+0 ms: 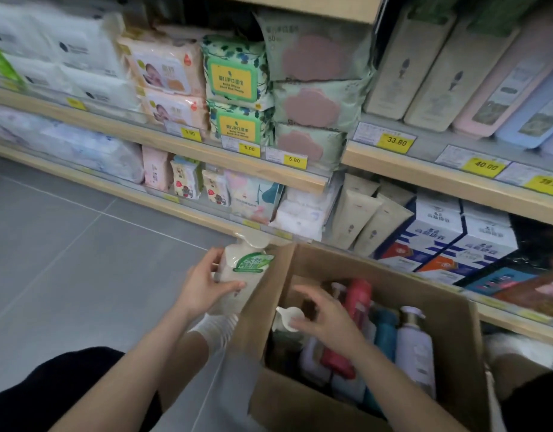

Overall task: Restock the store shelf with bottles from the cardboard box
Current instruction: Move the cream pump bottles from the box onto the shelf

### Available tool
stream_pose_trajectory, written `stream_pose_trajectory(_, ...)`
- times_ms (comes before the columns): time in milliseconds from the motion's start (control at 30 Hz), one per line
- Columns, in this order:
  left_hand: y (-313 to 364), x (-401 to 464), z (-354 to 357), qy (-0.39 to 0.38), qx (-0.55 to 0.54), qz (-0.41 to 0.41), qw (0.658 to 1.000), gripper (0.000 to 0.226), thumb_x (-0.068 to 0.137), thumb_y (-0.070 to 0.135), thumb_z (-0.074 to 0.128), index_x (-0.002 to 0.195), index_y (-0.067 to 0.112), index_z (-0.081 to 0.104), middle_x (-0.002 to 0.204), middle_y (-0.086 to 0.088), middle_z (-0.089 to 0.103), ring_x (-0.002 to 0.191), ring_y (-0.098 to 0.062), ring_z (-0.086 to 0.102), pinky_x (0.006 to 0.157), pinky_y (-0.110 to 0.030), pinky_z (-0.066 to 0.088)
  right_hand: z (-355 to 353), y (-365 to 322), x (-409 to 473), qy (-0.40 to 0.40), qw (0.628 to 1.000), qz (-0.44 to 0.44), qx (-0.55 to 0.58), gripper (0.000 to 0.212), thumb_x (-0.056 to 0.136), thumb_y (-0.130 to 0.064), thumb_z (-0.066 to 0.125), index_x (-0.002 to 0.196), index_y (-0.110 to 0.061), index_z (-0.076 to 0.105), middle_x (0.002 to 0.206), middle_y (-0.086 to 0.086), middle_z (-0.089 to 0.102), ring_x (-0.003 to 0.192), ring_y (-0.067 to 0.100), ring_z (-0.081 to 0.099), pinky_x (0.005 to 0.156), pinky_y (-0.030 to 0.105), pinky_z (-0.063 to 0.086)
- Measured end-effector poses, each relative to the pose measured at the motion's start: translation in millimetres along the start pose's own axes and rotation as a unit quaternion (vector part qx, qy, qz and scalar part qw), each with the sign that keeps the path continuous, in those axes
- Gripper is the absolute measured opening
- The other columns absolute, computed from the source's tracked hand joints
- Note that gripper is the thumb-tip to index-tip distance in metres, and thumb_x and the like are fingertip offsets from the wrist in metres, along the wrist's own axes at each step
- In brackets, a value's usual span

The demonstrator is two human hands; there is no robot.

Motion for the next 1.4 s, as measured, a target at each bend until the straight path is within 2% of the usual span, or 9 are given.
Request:
stream_pose_trajectory(100,-13.7,2.2,7.2,-0.011,0.015,-0.018,1.0,0.057,0.058,0.018,0.089,0.104,0.03,0.057,0.095,0.01,0.069,0.081,0.001,0.061,0.065,-0.005,0.044,27.4,21.5,-1.1,-0.042,0.999,0.013,-0.029,0.072,0.068,-0.037,0.079,0.132,-0.028,0.048,0.134,-0.006,0.052,0.123,0.008,0.047,0.105,0.027,0.036)
stream_pose_trajectory(233,-9.8,11.9,18.4,-0.027,0.028,-0.02,0.999,0.058,0.058,0.022,0.089,0.106,0.03,0.056,0.096,0.011,0.069,0.085,-0.003,0.061,0.065,-0.003,0.043,33.7,28.4,3.3,-0.013,1.0,0.022,-0.018,0.055,0.069,-0.038,0.076,0.119,-0.031,0.053,0.117,-0.011,0.061,0.107,0.005,0.053,0.091,0.024,0.043)
stream_pose_trajectory(333,1.9,19.7,23.3,-0.031,0.019,-0.011,0.999,0.057,0.059,0.023,0.088,0.106,0.03,0.056,0.099,0.011,0.068,0.089,-0.007,0.062,0.07,-0.012,0.045,23.9,35.4,4.2,-0.023,0.999,0.041,0.01,0.05,0.068,-0.033,0.078,0.113,-0.031,0.055,0.106,-0.012,0.061,0.101,0.007,0.055,0.086,0.023,0.045)
stream_pose_trajectory(567,62.0,38.8,20.7,-0.036,0.017,0.059,0.997,0.059,0.06,0.023,0.088,0.108,0.029,0.054,0.103,0.013,0.065,0.095,-0.009,0.06,0.076,-0.025,0.047,-61.8,3.2,-2.4,0.049,0.998,0.035,0.035,0.046,0.066,-0.027,0.082,0.104,-0.036,0.059,0.102,-0.011,0.064,0.095,0.003,0.059,0.079,0.012,0.044)
stream_pose_trajectory(733,125.1,50.9,18.3,-0.028,-0.008,0.102,0.994,0.06,0.058,0.017,0.089,0.108,0.02,0.055,0.102,-0.005,0.068,0.096,-0.024,0.062,0.09,-0.044,0.049,-149.9,-58.1,-21.1,0.106,0.994,-0.007,-0.01,0.048,0.071,-0.029,0.079,0.114,-0.027,0.058,0.101,-0.013,0.06,0.091,0.003,0.056,0.076,0.011,0.044)
stream_pose_trajectory(933,211.7,56.5,6.5,-0.028,-0.031,0.18,0.983,0.063,0.052,0.037,0.086,0.107,0.029,0.055,0.102,-0.001,0.067,0.096,-0.021,0.062,0.084,-0.043,0.053,-256.4,-134.4,-58.1,0.205,0.977,-0.037,-0.043,0.046,0.07,-0.03,0.079,0.111,-0.026,0.059,0.103,-0.009,0.062,0.095,0.011,0.058,0.08,0.025,0.049)
stream_pose_trajectory(1100,255.0,66.4,-5.3,-0.032,-0.04,0.232,0.971,0.06,0.059,0.026,0.089,0.107,0.031,0.055,0.102,0.004,0.067,0.095,-0.016,0.063,0.081,-0.034,0.052,-323.5,-190.7,-73.9,0.287,0.953,-0.078,-0.053,0.043,0.07,-0.025,0.079,0.108,-0.021,0.059,0.104,0.008,0.067,0.096,0.027,0.063,0.087,0.049,0.051)
stream_pose_trajectory(1200,264.2,71.7,-8.0,-0.017,-0.055,0.243,0.968,0.056,0.059,0.027,0.088,0.098,0.045,0.052,0.102,0.016,0.063,0.094,-0.003,0.059,0.074,-0.021,0.047,-349.4,-215.7,-70.1,0.339,0.933,-0.101,-0.068,0.04,0.071,-0.02,0.079,0.107,-0.018,0.061,0.107,0.01,0.067,0.097,0.026,0.063,0.089,0.049,0.05)
stream_pose_trajectory(1400,263.8,85.2,5.1,-0.024,-0.084,0.232,0.969,0.054,0.059,0.025,0.087,0.099,0.04,0.054,0.1,0.008,0.064,0.09,-0.007,0.061,0.071,-0.024,0.05,-357.6,-234.1,-40.5,0.387,0.908,-0.128,-0.098,0.041,0.074,-0.014,0.077,0.112,-0.008,0.062,0.106,0.009,0.065,0.101,0.026,0.06,0.091,0.045,0.049)
Point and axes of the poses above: each hand's wrist, its own x-axis towards the middle knuckle, its own z-axis out of the palm, y = z × x, the point moved 5 cm from there along x, towards the middle knuckle
